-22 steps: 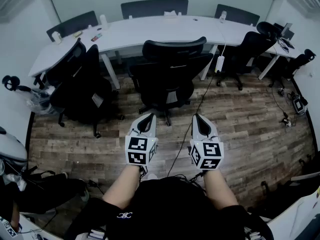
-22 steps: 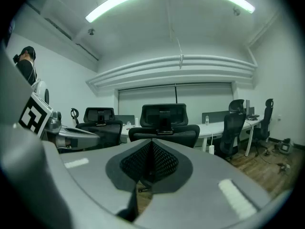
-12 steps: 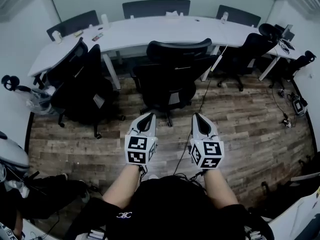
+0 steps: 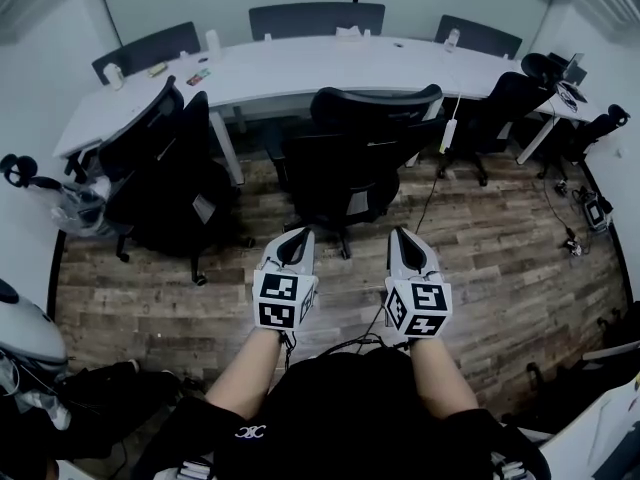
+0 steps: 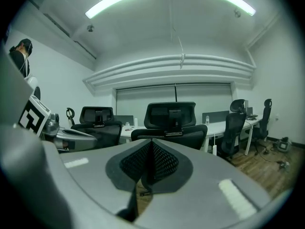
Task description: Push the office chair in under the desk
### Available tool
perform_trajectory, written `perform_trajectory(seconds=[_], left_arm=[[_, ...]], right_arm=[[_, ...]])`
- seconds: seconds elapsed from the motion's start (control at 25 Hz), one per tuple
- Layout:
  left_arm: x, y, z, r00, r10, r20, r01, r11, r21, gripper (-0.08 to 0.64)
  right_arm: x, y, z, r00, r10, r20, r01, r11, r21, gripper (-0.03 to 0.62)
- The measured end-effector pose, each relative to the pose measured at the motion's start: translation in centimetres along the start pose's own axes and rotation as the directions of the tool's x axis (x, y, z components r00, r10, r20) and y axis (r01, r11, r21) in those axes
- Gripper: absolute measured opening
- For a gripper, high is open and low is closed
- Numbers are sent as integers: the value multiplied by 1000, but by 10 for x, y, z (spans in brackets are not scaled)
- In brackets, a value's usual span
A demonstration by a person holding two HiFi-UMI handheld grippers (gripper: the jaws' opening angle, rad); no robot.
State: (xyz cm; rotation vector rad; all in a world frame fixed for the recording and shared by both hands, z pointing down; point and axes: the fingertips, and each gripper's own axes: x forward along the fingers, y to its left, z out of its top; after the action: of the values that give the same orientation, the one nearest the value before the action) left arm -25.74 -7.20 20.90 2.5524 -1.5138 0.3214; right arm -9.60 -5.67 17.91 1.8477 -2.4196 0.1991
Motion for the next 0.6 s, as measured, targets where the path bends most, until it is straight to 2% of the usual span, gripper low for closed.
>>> perform_trajectory(seconds=[0.32,0.48,0.6], left_arm=[[25,31,9,1000,-4,-3,4,1000,-1,8],[53,28,12,1000,3,-14,-3,1000,13,8],[76,25,21,999,31,-7,-31,998,50,8]], right_arm=[[32,-5,5,1000,-31,1,31,1000,7,8],[50,-26,2,1000,-19,1,18,1000,11,8],[63,-49,0,1000,-2,-6,2,1000,15,8]])
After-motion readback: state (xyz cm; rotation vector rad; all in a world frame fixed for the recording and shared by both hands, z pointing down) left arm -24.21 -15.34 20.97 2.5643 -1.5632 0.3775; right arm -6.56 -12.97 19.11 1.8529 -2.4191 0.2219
